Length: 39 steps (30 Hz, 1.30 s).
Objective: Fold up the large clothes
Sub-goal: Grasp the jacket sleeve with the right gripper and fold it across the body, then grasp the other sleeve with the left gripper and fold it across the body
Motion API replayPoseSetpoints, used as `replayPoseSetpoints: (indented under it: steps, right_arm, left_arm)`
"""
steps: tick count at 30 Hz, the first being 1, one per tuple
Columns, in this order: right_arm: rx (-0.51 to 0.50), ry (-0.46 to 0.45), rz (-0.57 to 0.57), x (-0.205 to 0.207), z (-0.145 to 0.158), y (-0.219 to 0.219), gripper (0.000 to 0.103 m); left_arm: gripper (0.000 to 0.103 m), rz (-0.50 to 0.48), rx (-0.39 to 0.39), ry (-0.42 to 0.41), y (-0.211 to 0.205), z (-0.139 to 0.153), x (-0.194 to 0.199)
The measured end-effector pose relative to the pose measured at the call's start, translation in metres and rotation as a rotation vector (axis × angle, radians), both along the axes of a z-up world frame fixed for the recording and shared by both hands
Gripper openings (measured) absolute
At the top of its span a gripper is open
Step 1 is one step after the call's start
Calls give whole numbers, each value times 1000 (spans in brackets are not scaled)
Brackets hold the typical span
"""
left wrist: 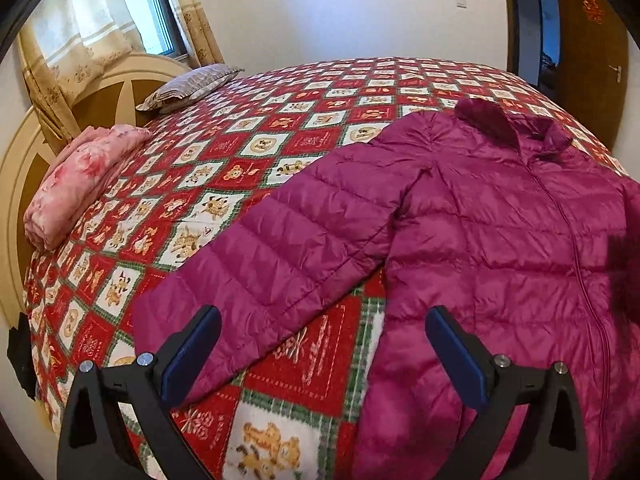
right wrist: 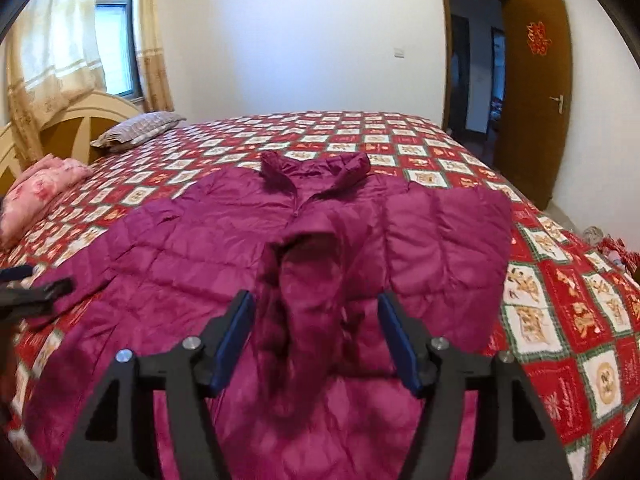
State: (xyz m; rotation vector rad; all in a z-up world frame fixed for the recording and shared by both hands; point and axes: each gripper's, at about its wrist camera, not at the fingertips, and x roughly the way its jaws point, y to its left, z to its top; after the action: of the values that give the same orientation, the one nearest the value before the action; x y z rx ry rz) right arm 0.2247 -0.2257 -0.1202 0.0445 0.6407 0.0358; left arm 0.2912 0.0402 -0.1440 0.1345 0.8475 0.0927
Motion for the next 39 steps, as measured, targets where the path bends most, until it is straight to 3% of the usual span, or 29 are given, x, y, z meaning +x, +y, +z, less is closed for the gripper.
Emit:
replayPoseSetpoints:
  steps: [7,11,18,22,23,25,26,28,35,37,39]
  right_arm:
    - [-14,-53,-39,-30,11,-19,84]
    - [-78,-16,-131,-18,-1,-43,84]
    - [-72,37,-214,-26,-19,-87,84]
    - [-71,50,-224,-30,-26,-97,84]
    - [-67,53,-225,-30,-27,-98,84]
    - [-59,56,-226,-30,-31,-100,84]
    - [-57,59,-226,-29,-33,-101,84]
    - [-55,67,-227,-29,-37,-102,84]
    - [-31,89,-228,-28,-50,-108,84]
    - [-35,96,-222,-27,-53,-106,84]
    - [-40,107,-211,-25,-56,-104,84]
  left_arm:
    - [102,-81,-35,-24,-52,12,11]
    - [102,-175,-89,1,-100,16,20]
    - [102,-294,-173,45,-178,8,35]
    - [102,-368,-150,49,-217,-1,31]
    - [95,-392,-145,45,-225,-5,30]
    - [49,-433,-137,58,-235,-12,32]
    - [14,-464,-137,90,-240,-18,34]
    - [11,-462,-143,96,-237,-20,32]
    - [8,-388,-148,-60,-176,23,11]
    - [8,-373,-130,-71,-165,24,8]
    - [8,-342,-62,-65,-156,15,7]
